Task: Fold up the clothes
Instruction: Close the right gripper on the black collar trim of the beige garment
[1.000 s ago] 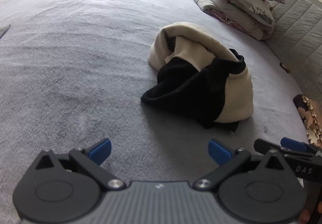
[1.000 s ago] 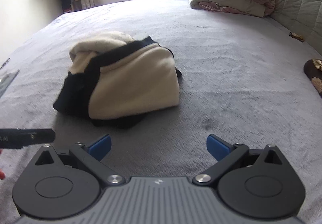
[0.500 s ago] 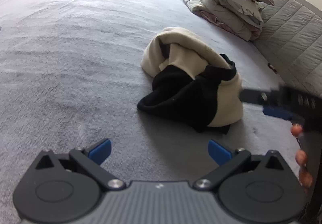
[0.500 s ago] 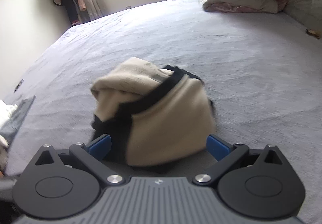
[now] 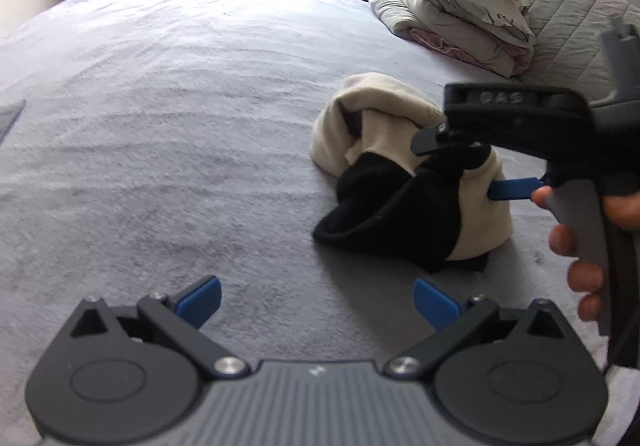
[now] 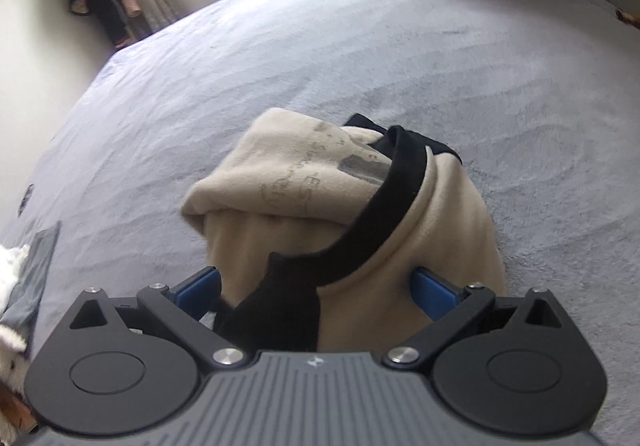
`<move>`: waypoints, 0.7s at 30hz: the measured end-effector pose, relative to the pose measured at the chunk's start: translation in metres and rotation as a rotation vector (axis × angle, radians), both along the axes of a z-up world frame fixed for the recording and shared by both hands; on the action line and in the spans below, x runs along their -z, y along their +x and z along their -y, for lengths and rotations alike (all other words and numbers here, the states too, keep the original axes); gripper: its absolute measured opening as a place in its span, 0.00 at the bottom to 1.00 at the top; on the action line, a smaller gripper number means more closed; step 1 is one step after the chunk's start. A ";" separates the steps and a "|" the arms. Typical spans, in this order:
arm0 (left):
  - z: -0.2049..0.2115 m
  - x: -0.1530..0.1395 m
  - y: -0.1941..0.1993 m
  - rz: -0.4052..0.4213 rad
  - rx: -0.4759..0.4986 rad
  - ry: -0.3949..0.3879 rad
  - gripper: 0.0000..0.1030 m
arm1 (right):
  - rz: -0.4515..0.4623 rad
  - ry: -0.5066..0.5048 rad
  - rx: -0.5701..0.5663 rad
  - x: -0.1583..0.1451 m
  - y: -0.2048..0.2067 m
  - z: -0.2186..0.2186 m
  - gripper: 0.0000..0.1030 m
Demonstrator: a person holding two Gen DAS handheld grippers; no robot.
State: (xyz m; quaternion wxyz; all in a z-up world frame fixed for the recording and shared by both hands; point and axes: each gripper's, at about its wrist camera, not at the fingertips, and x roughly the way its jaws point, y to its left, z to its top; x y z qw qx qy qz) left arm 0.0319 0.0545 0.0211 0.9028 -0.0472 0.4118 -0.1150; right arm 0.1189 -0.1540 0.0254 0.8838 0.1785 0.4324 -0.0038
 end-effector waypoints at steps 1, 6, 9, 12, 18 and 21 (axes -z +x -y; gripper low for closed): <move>-0.001 -0.001 0.000 0.004 -0.002 0.008 1.00 | -0.002 0.001 0.006 0.004 0.001 0.000 1.00; -0.005 -0.004 0.000 0.016 -0.003 0.025 1.00 | 0.024 -0.028 0.011 0.011 0.000 -0.004 1.00; -0.005 -0.006 0.000 0.023 -0.010 0.046 1.00 | 0.030 -0.060 0.000 0.014 0.000 -0.009 1.00; -0.005 -0.007 -0.001 0.030 -0.015 0.061 1.00 | 0.020 -0.090 -0.025 0.016 0.001 -0.012 1.00; -0.006 -0.008 0.000 0.031 -0.019 0.074 1.00 | 0.010 -0.131 -0.060 0.020 -0.003 -0.015 1.00; -0.005 -0.007 0.000 0.026 -0.018 0.080 1.00 | -0.027 -0.152 -0.050 0.024 -0.004 -0.014 1.00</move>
